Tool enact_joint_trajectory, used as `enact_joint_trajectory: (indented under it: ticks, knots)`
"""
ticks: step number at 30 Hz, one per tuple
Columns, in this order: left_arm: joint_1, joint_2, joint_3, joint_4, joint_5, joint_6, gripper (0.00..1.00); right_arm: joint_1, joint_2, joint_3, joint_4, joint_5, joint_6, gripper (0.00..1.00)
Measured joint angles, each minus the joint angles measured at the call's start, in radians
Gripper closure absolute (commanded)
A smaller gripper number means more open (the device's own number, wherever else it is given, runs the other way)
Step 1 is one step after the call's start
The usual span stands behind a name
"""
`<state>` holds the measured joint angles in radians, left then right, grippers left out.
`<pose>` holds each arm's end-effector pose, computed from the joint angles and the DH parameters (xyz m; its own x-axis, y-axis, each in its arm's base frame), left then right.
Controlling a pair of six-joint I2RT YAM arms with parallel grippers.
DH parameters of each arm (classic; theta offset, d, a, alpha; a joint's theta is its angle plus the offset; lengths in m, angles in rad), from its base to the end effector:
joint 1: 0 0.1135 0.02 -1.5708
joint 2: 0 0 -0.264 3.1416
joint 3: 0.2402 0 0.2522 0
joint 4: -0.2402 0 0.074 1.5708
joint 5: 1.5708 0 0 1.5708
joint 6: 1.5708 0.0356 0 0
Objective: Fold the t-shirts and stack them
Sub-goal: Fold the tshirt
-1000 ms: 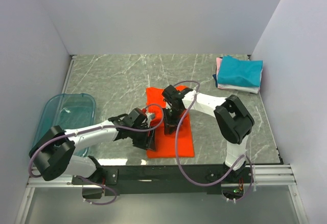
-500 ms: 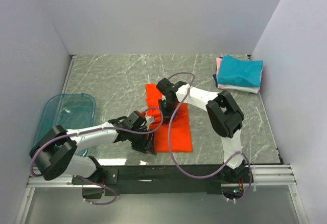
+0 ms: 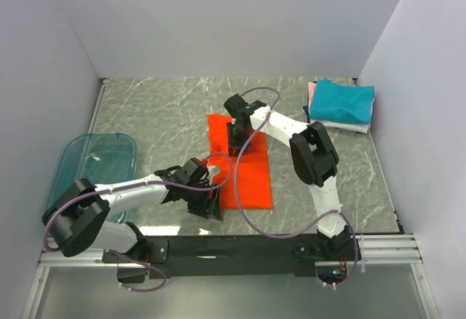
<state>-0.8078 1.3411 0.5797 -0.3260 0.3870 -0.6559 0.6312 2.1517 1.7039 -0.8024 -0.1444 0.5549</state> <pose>0.1481 -0.1743 0.1503 -0.9671 0.1942 -0.1645 0.2533 0.7970 -0.5483 0.3571 0.2674 0.1785 -0.9782 -0.0692 -0.1959 -0.1238 0.9514 0.2821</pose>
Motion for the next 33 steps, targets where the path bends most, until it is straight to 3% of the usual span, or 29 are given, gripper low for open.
enact_joint_trajectory:
  ticks: [14,19,24,33]
  knots:
    - [-0.003,-0.041,0.007,-0.037,-0.094,0.0,0.37,-0.132,0.003,0.106,-0.027,0.006,-0.018,0.63]
    - [0.026,-0.076,0.022,-0.06,-0.139,0.009,0.36,-0.176,-0.146,-0.108,-0.013,0.003,-0.053,0.63]
    - [0.137,-0.082,0.035,-0.055,-0.138,0.036,0.36,-0.183,-0.333,-0.362,0.007,-0.037,-0.089,0.63]
    - [0.194,0.034,0.083,-0.021,-0.065,0.089,0.41,-0.175,-0.497,-0.745,0.05,-0.179,-0.113,0.63]
